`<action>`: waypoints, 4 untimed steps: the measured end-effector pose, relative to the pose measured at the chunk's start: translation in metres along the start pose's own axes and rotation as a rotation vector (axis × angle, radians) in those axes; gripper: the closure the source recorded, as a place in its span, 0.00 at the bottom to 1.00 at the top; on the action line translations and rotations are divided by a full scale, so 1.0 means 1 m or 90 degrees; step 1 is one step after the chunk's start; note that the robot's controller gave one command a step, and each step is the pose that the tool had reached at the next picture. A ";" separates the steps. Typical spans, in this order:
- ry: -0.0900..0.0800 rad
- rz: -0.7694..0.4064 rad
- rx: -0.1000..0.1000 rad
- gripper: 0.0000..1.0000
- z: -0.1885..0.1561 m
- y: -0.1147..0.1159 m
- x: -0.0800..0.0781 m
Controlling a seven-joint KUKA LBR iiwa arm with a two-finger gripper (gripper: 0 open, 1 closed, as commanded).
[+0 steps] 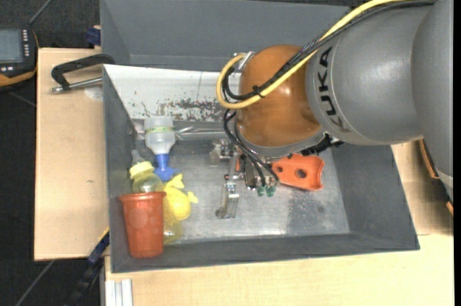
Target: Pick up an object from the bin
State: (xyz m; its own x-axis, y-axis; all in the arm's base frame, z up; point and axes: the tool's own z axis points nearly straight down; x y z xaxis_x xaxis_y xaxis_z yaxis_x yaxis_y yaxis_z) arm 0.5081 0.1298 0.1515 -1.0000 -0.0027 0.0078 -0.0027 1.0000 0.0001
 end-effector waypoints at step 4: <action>-0.009 0.044 -0.003 0.00 0.072 -0.085 -0.081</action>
Offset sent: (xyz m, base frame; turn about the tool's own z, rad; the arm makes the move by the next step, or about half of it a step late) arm 0.0155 -0.0682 -0.0633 0.0511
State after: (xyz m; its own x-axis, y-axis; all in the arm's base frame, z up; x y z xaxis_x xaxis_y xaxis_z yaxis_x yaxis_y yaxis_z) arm 0.5891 0.0446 0.0787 -0.9978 0.0659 -0.0062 0.0659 0.9978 0.0043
